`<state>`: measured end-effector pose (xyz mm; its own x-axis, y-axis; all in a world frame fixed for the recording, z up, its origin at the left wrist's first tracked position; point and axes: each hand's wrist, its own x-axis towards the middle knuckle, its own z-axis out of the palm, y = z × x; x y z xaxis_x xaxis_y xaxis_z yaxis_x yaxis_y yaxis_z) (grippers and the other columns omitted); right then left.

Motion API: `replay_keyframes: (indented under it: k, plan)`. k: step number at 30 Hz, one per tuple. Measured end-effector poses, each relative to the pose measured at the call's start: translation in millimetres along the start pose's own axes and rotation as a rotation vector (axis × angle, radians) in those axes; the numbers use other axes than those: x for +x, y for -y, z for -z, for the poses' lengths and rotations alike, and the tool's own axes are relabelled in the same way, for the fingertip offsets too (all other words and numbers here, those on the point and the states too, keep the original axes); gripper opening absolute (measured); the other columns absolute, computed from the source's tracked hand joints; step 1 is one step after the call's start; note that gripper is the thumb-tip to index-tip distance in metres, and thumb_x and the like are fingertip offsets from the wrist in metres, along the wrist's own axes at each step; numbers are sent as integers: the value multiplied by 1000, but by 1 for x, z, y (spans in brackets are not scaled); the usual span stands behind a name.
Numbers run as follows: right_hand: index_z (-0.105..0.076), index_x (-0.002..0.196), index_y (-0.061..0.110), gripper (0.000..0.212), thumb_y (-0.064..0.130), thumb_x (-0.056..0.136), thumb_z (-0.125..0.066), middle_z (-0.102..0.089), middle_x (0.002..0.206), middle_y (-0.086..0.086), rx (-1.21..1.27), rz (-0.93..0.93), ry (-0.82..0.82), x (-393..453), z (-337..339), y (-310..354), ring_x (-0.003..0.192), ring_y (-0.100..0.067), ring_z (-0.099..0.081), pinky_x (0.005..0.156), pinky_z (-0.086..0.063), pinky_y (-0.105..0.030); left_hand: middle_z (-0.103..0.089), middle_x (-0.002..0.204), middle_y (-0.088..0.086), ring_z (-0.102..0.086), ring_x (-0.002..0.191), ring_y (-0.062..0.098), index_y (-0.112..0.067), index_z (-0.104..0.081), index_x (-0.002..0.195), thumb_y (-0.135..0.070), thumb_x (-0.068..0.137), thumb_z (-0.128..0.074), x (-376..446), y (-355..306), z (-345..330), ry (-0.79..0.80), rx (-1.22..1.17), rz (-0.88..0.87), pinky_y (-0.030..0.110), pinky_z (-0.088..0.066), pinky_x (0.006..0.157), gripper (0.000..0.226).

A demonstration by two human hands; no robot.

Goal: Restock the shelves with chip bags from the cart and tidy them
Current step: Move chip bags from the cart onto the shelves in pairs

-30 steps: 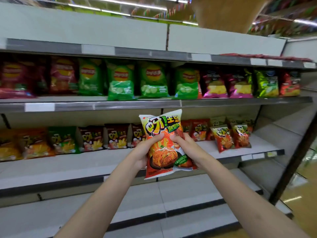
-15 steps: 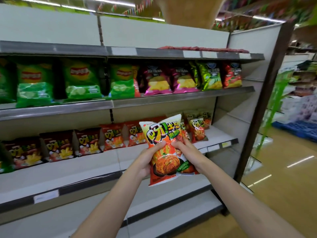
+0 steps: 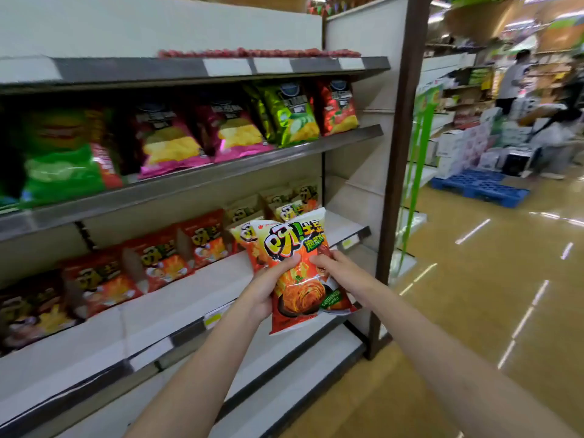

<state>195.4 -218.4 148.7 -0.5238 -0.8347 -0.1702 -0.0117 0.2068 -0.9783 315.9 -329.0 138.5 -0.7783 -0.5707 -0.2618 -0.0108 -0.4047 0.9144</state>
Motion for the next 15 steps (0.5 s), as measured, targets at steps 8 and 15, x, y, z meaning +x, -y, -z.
replay_keyframes:
  k: [8, 15]
  plan:
    - [-54, 113, 20, 31, 37, 90, -64, -68, 102, 3, -93, -67, -38, 80, 90, -3, 87, -11, -68, 70, -55, -21, -72, 107, 10, -67, 100, 30, -20, -65, 111, -31, 63, -79, 131, 9, -44, 60, -41, 61, 43, -53, 87, 51]
    - [-43, 126, 22, 52, 47, 86, -64, -62, 115, 0, -218, -101, -27, 164, 133, -1, 95, -14, -63, 77, -50, -21, -71, 111, 11, -66, 103, 30, -18, -62, 121, -31, 63, -81, 229, -2, -56, 75, -56, 116, 43, -52, 89, 63]
